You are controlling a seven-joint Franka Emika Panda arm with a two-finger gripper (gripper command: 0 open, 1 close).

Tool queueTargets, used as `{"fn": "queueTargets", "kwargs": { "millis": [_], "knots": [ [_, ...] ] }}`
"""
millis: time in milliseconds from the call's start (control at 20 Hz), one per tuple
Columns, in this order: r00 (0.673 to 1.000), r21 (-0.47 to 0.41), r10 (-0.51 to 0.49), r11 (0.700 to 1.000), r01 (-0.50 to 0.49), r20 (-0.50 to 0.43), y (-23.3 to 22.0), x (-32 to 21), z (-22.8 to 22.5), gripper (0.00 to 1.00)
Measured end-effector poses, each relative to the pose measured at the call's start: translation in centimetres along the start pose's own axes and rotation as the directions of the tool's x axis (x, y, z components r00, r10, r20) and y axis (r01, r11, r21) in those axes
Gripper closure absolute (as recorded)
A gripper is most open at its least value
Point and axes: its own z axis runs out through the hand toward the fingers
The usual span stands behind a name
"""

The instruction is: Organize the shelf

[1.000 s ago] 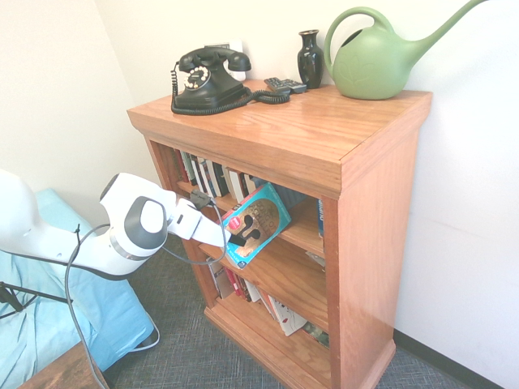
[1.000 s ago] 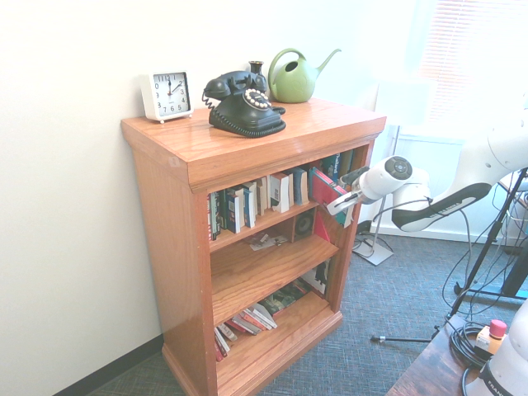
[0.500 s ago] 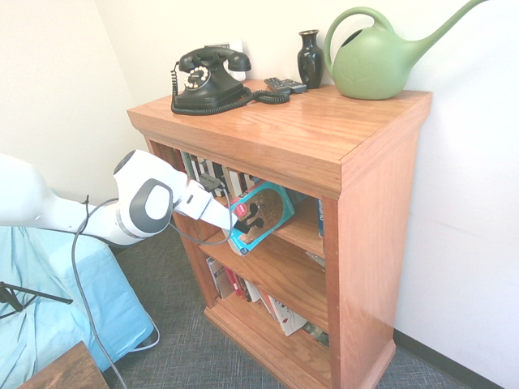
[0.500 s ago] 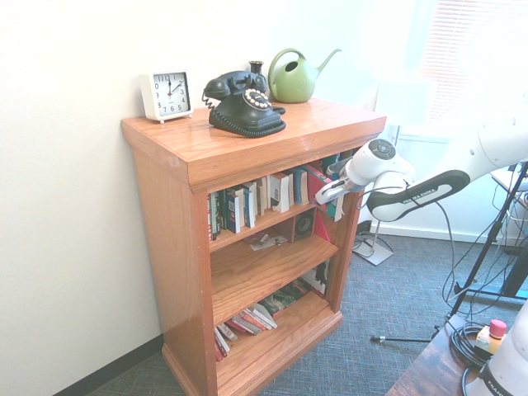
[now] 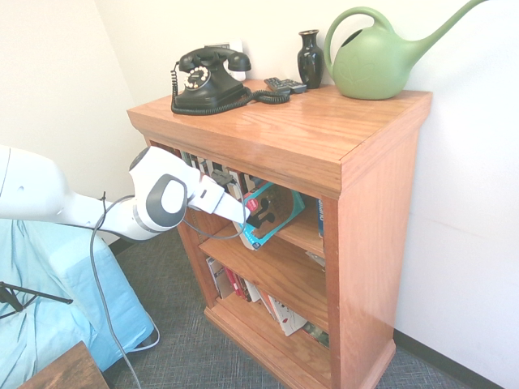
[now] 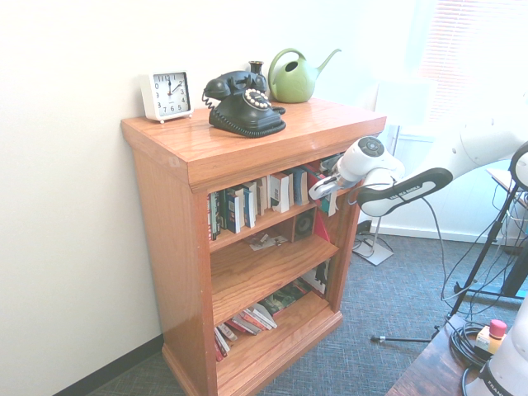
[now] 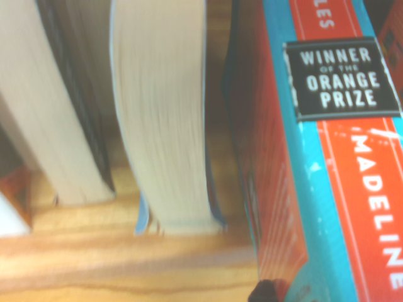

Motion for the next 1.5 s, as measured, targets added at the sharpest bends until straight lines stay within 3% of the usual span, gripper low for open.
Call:
{"fn": "queueTargets", "kwargs": {
  "millis": [500,550,1500],
  "knots": [
    [0.999,0.008,-0.022,1.0,0.022,-0.04,-1.9,0.5,1.5,1.0],
    [0.999,0.009,-0.021,1.0,0.021,-0.041,-1.9,0.4,1.5,0.0],
    [0.999,0.029,-0.002,1.0,0.003,-0.039,-2.4,-0.1,1.6,0.0]
  ]
}}
